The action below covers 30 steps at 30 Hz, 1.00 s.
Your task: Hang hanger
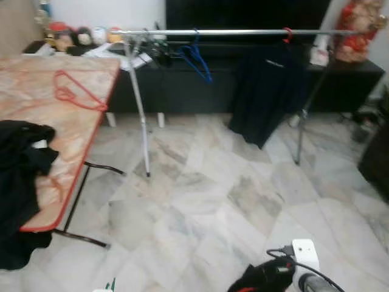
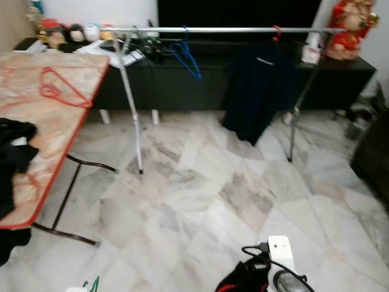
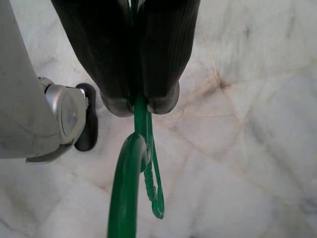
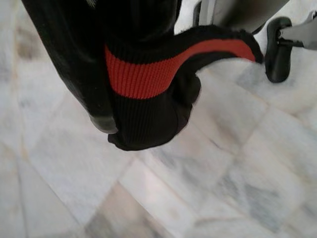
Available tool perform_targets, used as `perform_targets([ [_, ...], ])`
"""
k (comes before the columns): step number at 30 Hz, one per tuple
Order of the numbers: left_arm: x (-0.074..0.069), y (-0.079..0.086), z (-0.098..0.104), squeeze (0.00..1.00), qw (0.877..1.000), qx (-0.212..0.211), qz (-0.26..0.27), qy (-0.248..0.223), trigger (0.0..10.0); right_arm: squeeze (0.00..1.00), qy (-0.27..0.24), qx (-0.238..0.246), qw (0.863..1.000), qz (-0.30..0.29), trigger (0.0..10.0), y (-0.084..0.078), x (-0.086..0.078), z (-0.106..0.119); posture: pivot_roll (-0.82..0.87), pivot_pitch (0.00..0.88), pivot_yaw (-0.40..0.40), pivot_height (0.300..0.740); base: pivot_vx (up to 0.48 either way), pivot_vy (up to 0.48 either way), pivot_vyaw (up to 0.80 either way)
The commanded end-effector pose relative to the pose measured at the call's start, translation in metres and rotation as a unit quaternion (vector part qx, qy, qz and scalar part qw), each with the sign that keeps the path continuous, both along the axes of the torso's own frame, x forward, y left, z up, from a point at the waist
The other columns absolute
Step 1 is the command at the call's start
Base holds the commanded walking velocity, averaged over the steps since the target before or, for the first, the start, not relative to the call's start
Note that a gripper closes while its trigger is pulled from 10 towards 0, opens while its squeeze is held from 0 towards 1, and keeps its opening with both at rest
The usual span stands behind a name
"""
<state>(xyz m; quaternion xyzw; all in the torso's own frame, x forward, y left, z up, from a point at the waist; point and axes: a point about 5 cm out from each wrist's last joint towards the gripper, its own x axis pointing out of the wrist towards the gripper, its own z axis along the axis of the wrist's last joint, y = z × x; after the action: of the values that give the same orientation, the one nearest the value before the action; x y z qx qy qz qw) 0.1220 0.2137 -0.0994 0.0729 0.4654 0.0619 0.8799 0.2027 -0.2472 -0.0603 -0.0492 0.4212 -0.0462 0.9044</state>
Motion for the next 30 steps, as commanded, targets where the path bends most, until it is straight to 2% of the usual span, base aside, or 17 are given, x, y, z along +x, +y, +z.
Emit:
perform_targets([
  [1,-0.0072,-0.0097,-0.0044,0.0,1.0,-0.011,-0.018,0.019,10.0,0.0,-0.008,0.0,1.0,-0.008,10.0,-0.0028,0.0006,0.0015,0.03,0.002,-0.062,0.716,0.0,0.0,0.0],
  [11,-0.0074,-0.0098,-0.0045,0.0,1.0,-0.012,-0.016,0.02,10.0,0.0,-0.006,0.0,1.0,-0.005,10.0,-0.0027,0.0004,0.0013,0.03,0.0,-0.061,0.716,0.0,0.0,0.0],
  [30,-0.0043,-0.0015,-0.0024,0.0,1.0,-0.01,-0.013,0.018,10.0,0.0,-0.005,-0.001,1.0,-0.003,10.0,-0.0024,-0.0004,0.0008,0.03,0.0,-0.059,0.716,-0.265,0.0,0.0],
])
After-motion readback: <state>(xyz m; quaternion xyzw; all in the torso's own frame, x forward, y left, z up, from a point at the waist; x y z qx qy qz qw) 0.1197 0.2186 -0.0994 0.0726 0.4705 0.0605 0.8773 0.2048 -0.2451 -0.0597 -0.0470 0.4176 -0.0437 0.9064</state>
